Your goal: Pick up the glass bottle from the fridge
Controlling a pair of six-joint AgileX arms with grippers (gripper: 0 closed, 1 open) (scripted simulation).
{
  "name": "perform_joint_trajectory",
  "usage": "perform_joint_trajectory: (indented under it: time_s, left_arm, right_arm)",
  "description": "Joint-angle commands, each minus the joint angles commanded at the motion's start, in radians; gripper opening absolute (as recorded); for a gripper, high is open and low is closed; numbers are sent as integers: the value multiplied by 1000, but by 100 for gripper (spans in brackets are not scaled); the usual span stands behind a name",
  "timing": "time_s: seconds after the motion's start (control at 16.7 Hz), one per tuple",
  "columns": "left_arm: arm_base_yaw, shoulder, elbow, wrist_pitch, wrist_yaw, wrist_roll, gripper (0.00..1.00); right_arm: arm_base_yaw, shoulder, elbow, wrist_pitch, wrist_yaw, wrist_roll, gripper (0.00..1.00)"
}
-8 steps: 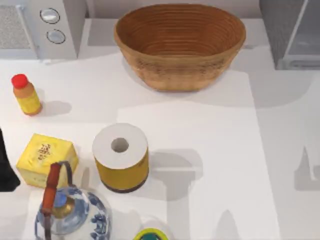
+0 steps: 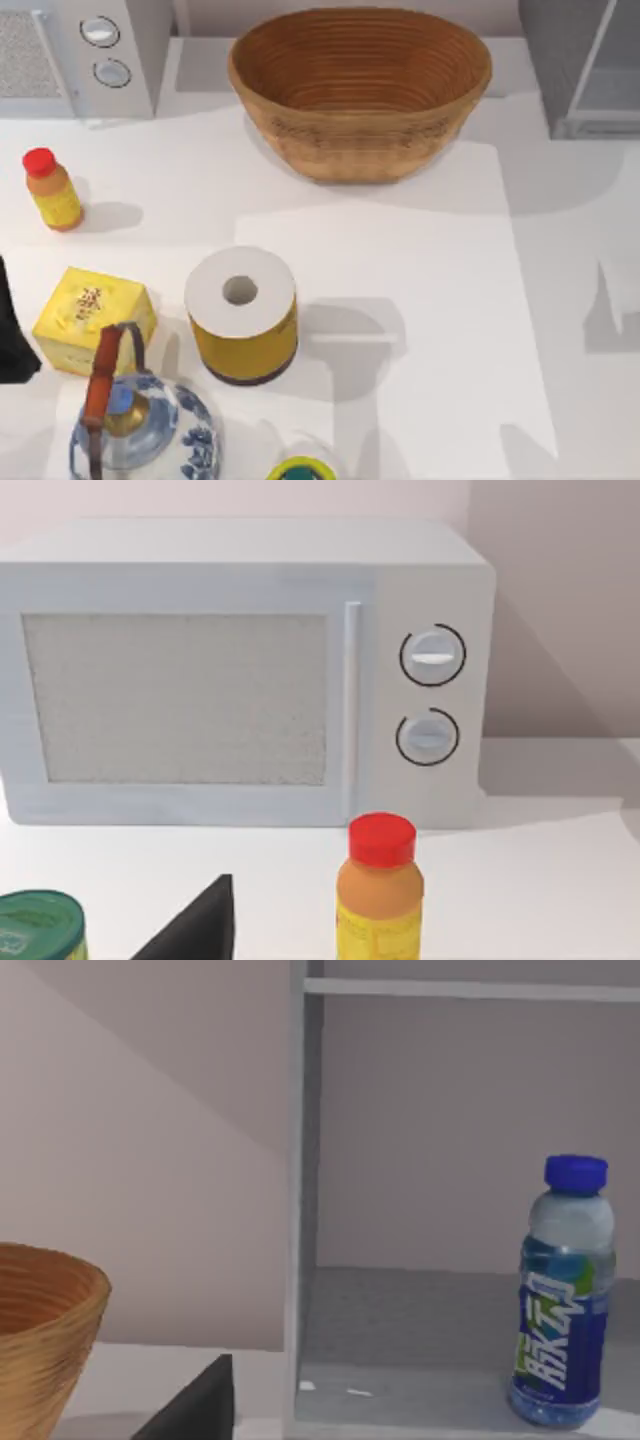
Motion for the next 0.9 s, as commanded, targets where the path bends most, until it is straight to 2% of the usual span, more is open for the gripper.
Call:
perform_joint_trajectory:
  time_s: [0.24, 0.48, 0.72, 0.9]
  left_arm:
    - [0, 0, 0, 0, 0, 0, 100]
    - [0, 0, 0, 0, 0, 0, 100]
    - [0, 0, 0, 0, 0, 0, 100]
    - [0, 0, 0, 0, 0, 0, 100]
  right_arm:
    - [-101, 334, 70, 333, -131, -1, 100]
    - [-223, 787, 84, 731, -248, 4, 100]
    - [-354, 1216, 73, 1087, -328, 15, 100]
    - [-428, 1437, 69, 1277, -365, 23, 100]
